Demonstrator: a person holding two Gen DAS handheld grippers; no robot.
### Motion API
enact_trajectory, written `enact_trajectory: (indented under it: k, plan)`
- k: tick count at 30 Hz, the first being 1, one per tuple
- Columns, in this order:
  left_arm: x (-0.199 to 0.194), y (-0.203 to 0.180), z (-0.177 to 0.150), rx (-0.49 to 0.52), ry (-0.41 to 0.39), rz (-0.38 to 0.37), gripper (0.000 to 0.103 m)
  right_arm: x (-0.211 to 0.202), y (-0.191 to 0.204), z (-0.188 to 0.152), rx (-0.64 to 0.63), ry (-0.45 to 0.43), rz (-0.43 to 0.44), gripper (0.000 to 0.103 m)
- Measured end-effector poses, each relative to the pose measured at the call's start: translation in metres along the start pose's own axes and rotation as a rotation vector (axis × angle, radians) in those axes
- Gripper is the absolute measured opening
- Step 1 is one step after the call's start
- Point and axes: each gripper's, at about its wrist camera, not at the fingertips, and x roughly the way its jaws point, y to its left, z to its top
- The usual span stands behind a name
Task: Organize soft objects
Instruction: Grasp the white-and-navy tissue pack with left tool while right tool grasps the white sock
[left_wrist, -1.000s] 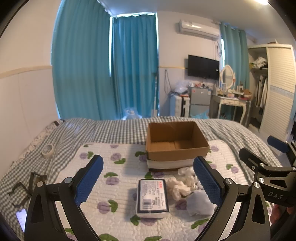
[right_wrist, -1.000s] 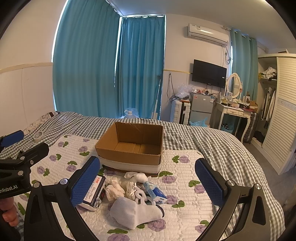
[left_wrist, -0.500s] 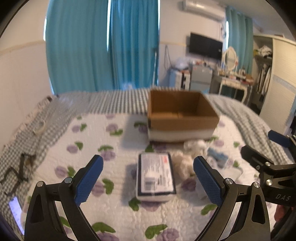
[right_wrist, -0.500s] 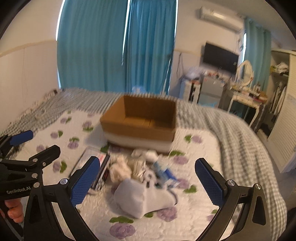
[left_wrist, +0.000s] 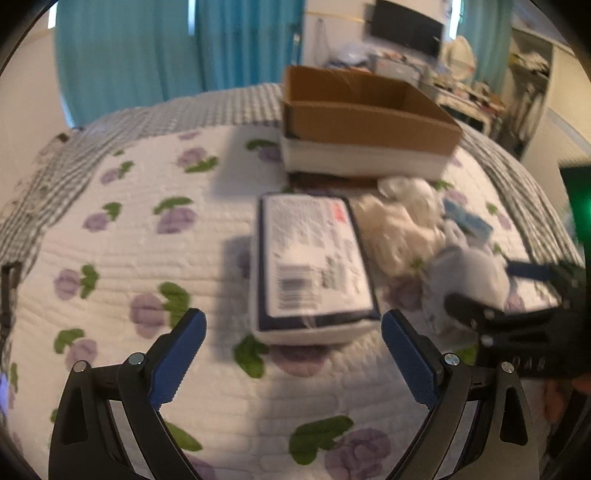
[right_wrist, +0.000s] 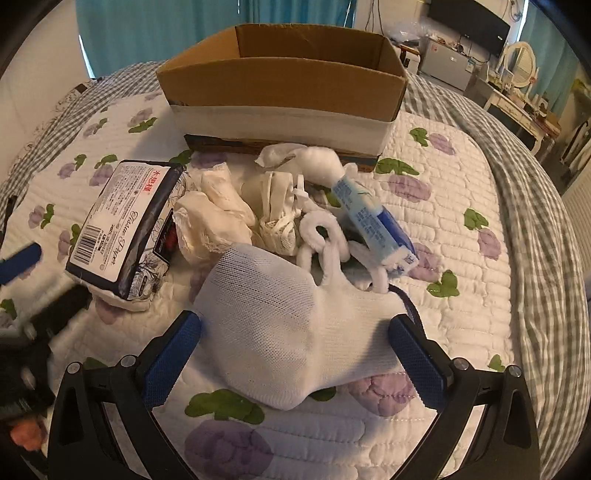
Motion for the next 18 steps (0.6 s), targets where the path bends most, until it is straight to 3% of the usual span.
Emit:
enact_trajectory:
  k: [4, 6, 12, 17, 18]
  plan:
    - [0.015, -0.006, -0.002, 0.013, 0.049, -0.032, 0.096, -0.003, -0.004, 0.000, 0.002, -0.015, 0.041, 0.075]
    - [0.023, -0.006, -0.001, -0.005, 0.067, -0.037, 0.096, -0.008, -0.003, 0.002, 0.004, -0.033, 0.057, 0.068]
    - [0.042, -0.009, 0.008, -0.018, 0.053, 0.013, 0.096, -0.008, 0.002, 0.008, 0.009, -0.034, 0.077, 0.065]
    - [0.055, -0.004, 0.011, -0.034, 0.068, 0.005, 0.095, -0.009, -0.001, 0.008, 0.018, -0.036, 0.091, 0.064]
    - [0.054, -0.004, 0.011, -0.034, 0.070, -0.009, 0.088, -0.009, -0.002, 0.008, 0.017, -0.036, 0.093, 0.063]
